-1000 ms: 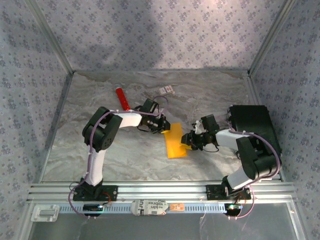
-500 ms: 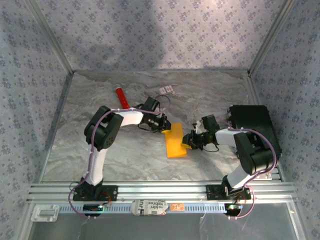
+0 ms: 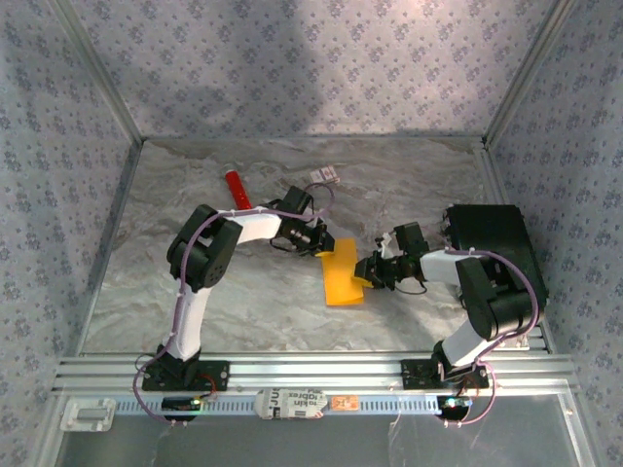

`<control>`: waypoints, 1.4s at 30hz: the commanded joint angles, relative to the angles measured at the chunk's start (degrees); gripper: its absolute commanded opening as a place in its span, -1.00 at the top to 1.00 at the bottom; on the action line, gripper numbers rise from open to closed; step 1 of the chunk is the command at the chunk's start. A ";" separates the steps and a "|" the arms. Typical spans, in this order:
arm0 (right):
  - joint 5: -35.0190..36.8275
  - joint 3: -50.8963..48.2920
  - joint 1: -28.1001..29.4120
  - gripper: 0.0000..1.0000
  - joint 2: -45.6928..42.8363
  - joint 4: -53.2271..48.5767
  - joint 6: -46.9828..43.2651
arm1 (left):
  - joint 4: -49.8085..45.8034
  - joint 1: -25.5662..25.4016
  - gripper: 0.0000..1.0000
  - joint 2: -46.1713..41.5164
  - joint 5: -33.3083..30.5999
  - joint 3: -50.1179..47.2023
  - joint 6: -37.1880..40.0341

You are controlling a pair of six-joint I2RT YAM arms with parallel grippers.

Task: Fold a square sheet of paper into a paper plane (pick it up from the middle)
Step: Fold the triangle a second time at the center of the table.

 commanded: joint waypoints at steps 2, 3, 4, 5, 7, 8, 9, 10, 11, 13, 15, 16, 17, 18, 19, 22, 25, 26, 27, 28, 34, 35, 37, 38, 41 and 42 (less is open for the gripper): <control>-2.10 0.97 -0.79 0.63 0.44 0.37 -1.41 | -2.76 0.15 0.77 2.43 -1.90 0.68 1.84; -2.19 1.07 -0.90 0.66 0.62 0.42 -1.49 | -2.79 0.17 0.77 2.35 -1.90 0.73 1.88; -2.09 1.13 -1.03 0.71 0.72 0.42 -1.44 | -2.81 0.15 0.77 2.35 -2.00 0.77 1.72; -1.88 1.17 -1.16 0.75 0.81 0.25 -1.28 | -2.72 0.18 0.75 2.07 -2.33 0.81 1.30; -1.55 1.31 -1.19 0.81 1.01 0.29 -0.78 | -1.65 0.18 0.63 1.04 -2.23 0.80 0.64; -0.99 1.23 -0.98 0.84 1.00 1.13 0.10 | -1.63 0.13 0.53 0.27 -2.31 1.17 0.43; -0.40 1.04 -0.73 0.86 1.00 2.34 1.35 | -1.95 0.19 0.47 -0.75 -2.58 1.69 0.45; -0.05 0.89 -0.40 0.88 1.06 3.48 2.41 | -2.19 0.12 0.41 -1.71 -2.99 2.08 0.53; 0.55 0.86 -0.03 0.91 1.09 4.40 3.57 | -2.66 0.28 0.35 -3.01 -3.66 2.54 0.63; 2.71 0.52 0.67 0.94 0.65 6.26 6.11 | -3.07 0.30 0.10 -5.84 -5.20 2.54 0.67; 5.19 0.21 1.48 0.94 0.04 7.92 9.28 | -3.11 0.46 -0.16 -9.41 -7.32 1.82 0.77; 5.96 0.18 1.96 0.93 -0.10 8.99 10.44 | -2.98 0.39 -0.22 -10.94 -8.27 1.21 0.96; 6.55 0.38 2.49 0.94 -0.34 9.74 11.67 | -3.07 0.46 -0.25 -12.58 -9.41 0.40 1.37; 7.87 0.42 2.95 0.94 -0.67 10.23 12.83 | -3.02 0.40 -0.28 -14.22 -10.47 -0.51 1.72; 8.66 0.50 3.33 0.94 -0.83 10.50 13.67 | -2.84 0.44 -0.30 -15.55 -11.25 -1.37 1.99; 9.24 0.60 4.17 0.91 -1.31 11.63 15.70 | -0.61 0.39 -0.30 -19.77 -13.09 -5.96 2.38; 8.76 1.17 4.68 0.81 -1.34 10.26 14.09 | 4.78 0.28 -0.23 -23.01 -13.68 -11.94 1.57; 8.04 1.67 4.64 0.77 -1.13 9.24 12.91 | 7.65 0.12 -0.21 -24.11 -13.66 -14.51 1.23; 7.18 2.10 4.55 0.74 -0.75 8.39 11.84 | 10.47 -0.11 -0.18 -25.24 -13.85 -16.92 0.94; 6.28 2.33 4.50 0.72 -0.46 7.99 11.07 | 12.57 -0.41 -0.16 -26.17 -13.98 -18.70 0.86; 4.73 4.10 3.57 0.69 1.10 5.05 7.66 | 15.86 -4.56 -0.10 -30.15 -15.12 -24.47 3.29; 4.49 4.06 3.31 0.69 1.30 5.14 7.29 | 15.32 -5.85 -0.10 -30.54 -16.59 -24.96 4.39; 3.79 4.35 2.87 0.69 1.85 5.13 6.90 | 15.06 -8.78 -0.15 -31.57 -20.52 -26.32 6.71; 3.68 4.47 2.63 0.70 1.91 4.88 6.62 | 15.20 -10.45 -0.18 -32.00 -22.53 -26.96 8.22; 3.54 4.71 2.08 0.70 1.89 4.67 6.59 | 15.64 -15.27 -0.27 -33.61 -29.76 -28.89 12.46; 3.26 4.64 1.97 0.70 1.82 4.73 6.51 | 15.38 -17.12 -0.30 -34.05 -32.91 -29.34 14.51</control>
